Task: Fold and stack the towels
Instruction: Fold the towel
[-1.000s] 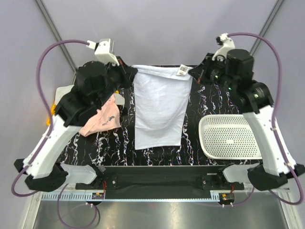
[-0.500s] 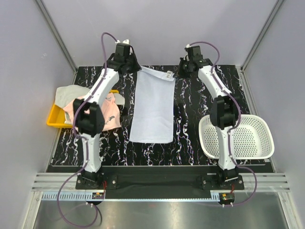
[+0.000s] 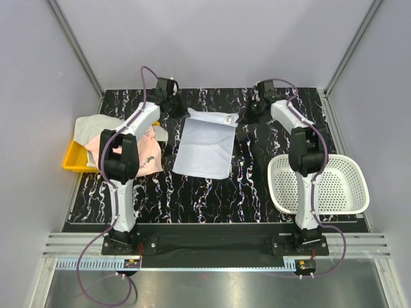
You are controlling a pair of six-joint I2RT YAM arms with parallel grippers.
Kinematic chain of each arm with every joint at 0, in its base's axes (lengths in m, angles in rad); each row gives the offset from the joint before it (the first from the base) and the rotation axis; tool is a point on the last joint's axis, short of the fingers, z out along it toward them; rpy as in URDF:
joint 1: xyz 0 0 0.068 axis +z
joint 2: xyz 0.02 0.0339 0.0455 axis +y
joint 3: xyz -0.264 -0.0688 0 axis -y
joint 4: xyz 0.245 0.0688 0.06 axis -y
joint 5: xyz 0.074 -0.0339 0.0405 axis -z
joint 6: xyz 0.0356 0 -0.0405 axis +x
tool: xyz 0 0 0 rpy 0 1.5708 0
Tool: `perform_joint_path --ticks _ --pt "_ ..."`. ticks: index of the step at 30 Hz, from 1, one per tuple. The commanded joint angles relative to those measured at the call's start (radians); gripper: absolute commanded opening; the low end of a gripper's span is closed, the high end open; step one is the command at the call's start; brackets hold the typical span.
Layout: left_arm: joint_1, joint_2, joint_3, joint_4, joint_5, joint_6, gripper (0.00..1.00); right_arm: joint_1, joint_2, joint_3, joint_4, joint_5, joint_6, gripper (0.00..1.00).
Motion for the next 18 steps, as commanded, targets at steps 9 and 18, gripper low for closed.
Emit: perform_joint_path --ticks 9,18 --pt "0.002 -0.219 -0.386 0.099 -0.043 -0.052 0.00 0.069 -0.271 -0.432 0.211 -0.028 0.096 0.00" --pt "-0.010 -0.322 -0.581 0.144 -0.074 -0.072 0.00 0.124 -0.401 -0.664 0.291 0.012 0.179 0.00"
